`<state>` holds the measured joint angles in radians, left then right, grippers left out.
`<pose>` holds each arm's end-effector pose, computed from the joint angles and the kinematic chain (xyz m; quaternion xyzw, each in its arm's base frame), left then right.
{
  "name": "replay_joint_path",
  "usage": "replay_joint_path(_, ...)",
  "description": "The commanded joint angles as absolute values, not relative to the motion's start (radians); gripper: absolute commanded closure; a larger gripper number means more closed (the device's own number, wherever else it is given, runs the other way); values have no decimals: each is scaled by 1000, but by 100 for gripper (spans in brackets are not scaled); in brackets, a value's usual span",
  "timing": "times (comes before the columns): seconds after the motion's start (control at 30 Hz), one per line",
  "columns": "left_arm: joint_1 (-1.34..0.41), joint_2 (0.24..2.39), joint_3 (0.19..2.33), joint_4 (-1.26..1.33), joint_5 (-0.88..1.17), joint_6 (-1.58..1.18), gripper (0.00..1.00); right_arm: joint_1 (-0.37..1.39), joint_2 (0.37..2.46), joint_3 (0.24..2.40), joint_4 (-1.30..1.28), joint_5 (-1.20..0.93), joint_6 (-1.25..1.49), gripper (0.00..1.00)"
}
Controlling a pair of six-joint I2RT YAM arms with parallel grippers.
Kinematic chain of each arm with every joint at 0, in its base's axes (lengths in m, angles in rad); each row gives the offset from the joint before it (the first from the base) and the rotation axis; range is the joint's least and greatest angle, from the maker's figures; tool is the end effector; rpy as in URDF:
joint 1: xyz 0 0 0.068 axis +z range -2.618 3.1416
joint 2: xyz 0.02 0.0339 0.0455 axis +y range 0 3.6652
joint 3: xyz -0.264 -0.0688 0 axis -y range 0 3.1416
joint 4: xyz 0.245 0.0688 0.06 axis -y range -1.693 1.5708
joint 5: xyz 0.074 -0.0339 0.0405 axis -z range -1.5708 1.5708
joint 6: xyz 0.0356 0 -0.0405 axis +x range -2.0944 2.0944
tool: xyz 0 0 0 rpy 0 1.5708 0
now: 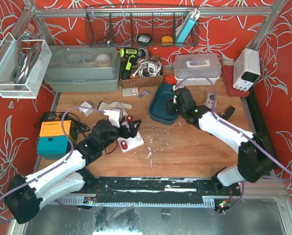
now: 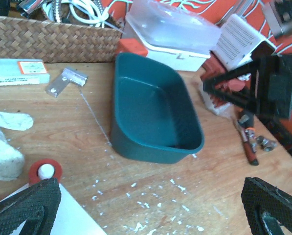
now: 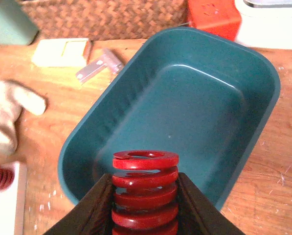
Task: Install the large spring
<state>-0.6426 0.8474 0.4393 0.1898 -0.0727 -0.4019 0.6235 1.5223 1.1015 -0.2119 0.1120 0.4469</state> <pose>0.1623 -0.1183 0.2455 0.0710 0.7765 -0.2874 0.5562 0.2812 0.1974 0.2672 -0.0533 0.8894 0.1872 0.4137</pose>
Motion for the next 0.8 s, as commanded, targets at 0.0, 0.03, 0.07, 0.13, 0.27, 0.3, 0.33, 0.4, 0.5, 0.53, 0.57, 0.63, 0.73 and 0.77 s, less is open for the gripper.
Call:
replay_joint_path(0.0, -649, 823, 483, 138, -25, -483, 0, 649, 1383, 948, -39, 62, 272, 86)
replay_joint_path(0.03, -649, 822, 493, 124, -20, -489, 0, 654, 1357, 916, -17, 50, 255, 86)
replay_joint_path(0.07, -649, 822, 505, 103, -16, -495, 0, 662, 1328, 884, 6, 40, 235, 86)
replay_joint_path(0.13, -648, 822, 531, 71, -2, -500, 0, 687, 1277, 826, 52, 25, 202, 86)
replay_joint_path(0.27, -649, 812, 565, 37, 48, -515, 1, 764, 1207, 750, 116, 0, 116, 86)
replay_joint_path(0.3, -649, 809, 575, 24, 56, -520, 2, 791, 1195, 732, 135, 2, 87, 87)
replay_joint_path(0.33, -648, 807, 583, 12, 63, -523, 5, 816, 1184, 714, 155, 7, 64, 88)
replay_joint_path(0.4, -649, 803, 592, 0, 74, -541, 13, 853, 1164, 682, 192, -14, 38, 90)
replay_joint_path(0.5, -649, 801, 590, 6, 116, -570, 20, 896, 1135, 635, 262, -41, 9, 90)
replay_joint_path(0.53, -649, 807, 594, 4, 133, -577, 22, 911, 1120, 618, 290, -51, -3, 90)
replay_joint_path(0.57, -649, 815, 598, 0, 148, -584, 23, 924, 1109, 601, 322, -60, -9, 90)
replay_joint_path(0.63, -649, 845, 618, -18, 194, -593, 25, 946, 1094, 575, 376, -81, -18, 90)
replay_joint_path(0.73, -649, 899, 652, -36, 292, -603, 30, 979, 1082, 543, 442, -92, -40, 90)
replay_joint_path(0.77, -649, 913, 658, -29, 330, -610, 32, 990, 1080, 536, 455, -86, -55, 90)
